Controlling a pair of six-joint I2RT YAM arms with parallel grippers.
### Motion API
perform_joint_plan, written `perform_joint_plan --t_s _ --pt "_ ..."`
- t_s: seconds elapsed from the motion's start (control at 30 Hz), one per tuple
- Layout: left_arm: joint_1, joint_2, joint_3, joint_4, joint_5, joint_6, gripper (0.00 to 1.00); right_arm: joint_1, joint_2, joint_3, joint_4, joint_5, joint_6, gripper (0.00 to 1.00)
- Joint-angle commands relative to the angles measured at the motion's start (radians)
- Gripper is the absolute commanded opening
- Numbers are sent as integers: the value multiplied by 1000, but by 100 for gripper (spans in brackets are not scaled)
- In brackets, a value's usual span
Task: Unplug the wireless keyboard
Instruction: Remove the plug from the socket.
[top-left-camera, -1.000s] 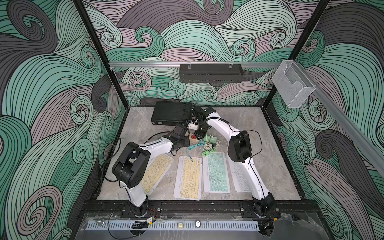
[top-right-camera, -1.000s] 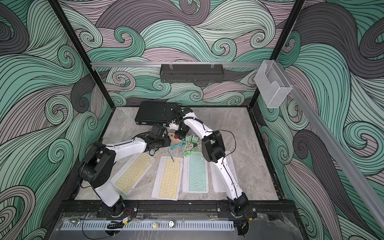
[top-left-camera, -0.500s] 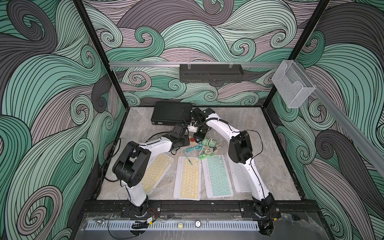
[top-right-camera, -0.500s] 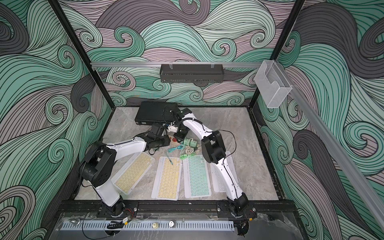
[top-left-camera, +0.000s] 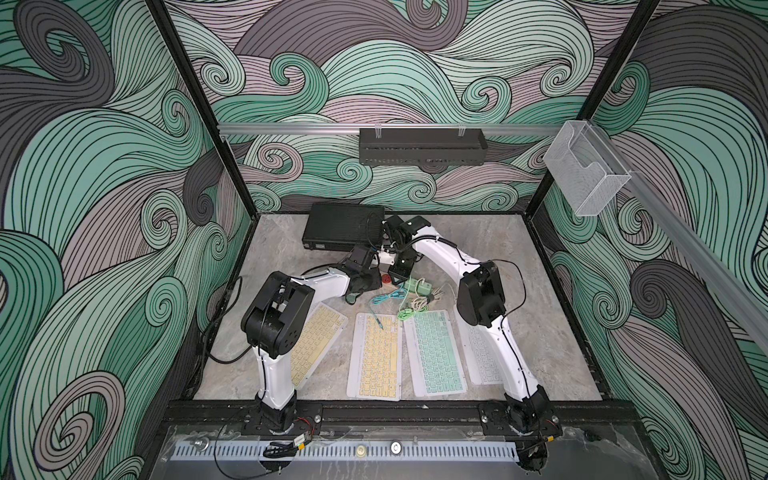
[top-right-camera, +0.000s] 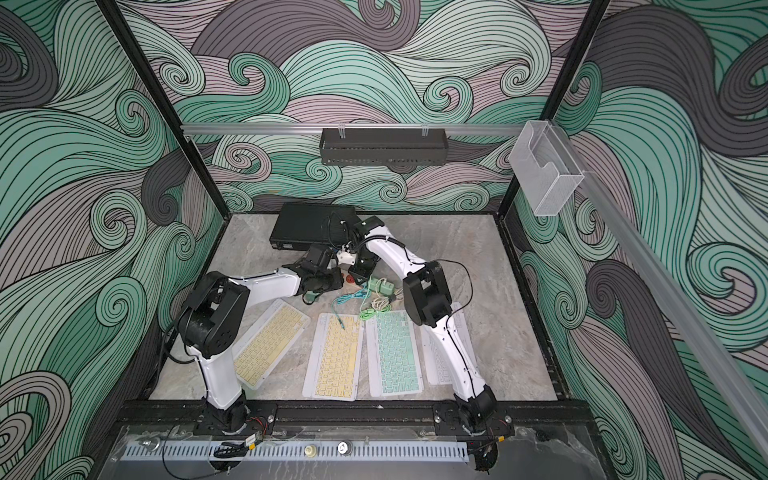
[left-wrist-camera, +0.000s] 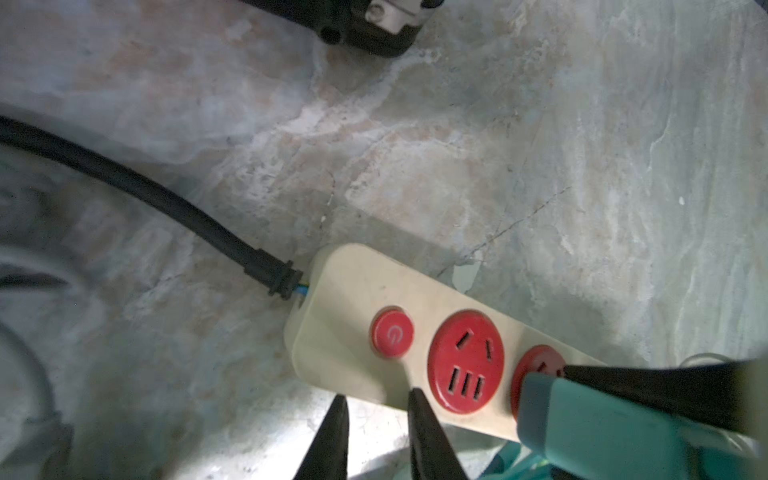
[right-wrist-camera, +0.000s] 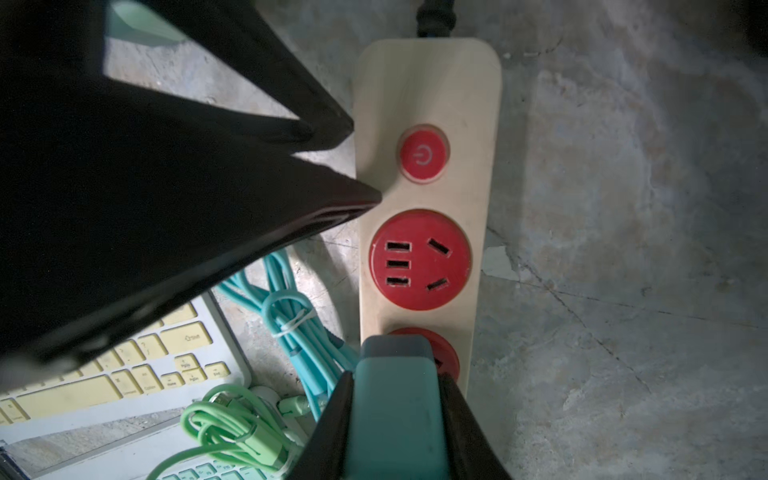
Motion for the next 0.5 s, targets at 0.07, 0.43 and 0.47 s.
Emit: perform_joint_plan --t_s 0.07,0.43,0.47 --pt "-2 52 20 62 65 9 25 38 -29 -38 -15 -96 -33 0" --pt "16 88 35 63 103 -17 21 39 -153 -197 154 -69 -47 0" --pt "17 93 40 52 103 -22 21 37 -155 -202 153 -84 -45 0"
